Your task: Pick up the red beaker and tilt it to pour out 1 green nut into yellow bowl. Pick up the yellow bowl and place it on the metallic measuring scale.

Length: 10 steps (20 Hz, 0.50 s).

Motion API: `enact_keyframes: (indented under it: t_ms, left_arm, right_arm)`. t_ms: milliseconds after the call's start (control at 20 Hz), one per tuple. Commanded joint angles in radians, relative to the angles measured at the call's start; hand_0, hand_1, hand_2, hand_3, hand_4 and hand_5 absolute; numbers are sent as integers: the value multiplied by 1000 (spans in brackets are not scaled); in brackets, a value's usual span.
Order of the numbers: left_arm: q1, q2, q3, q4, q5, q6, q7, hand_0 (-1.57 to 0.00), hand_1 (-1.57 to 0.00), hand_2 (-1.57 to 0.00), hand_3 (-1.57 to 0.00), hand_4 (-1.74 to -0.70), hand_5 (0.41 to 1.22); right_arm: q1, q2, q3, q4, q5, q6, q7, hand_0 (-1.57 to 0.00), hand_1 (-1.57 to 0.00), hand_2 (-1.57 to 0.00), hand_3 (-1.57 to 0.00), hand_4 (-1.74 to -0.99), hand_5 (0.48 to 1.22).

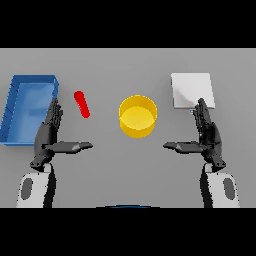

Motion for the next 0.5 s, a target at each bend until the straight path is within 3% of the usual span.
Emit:
enact_keyframes:
  t_ms: [0,250,350,450]
  left_arm:
    - [1,1,1,-1,1,0,-1,1,1,1,1,-1141,660]
    - [7,8,3,-4,6,-6,0,1,1,1,1,-1141,660]
    - [92,53,-74,-118,-83,-26,-50,1,1,1,1,-1143,660]
    - [134,72,-108,-182,-116,-34,-16,1,1,1,1,-1142,662]
  right_arm:
    - [-1,0,-1,1,-1,-1,0,1,1,1,1,-1071,578]
    - [1,0,1,5,-1,4,-4,1,1,1,1,-1071,578]
    - [43,-58,74,-59,182,-52,-106,1,1,1,1,-1072,577]
    - [65,-73,112,-90,262,-70,-107,1,1,1,1,-1064,577]
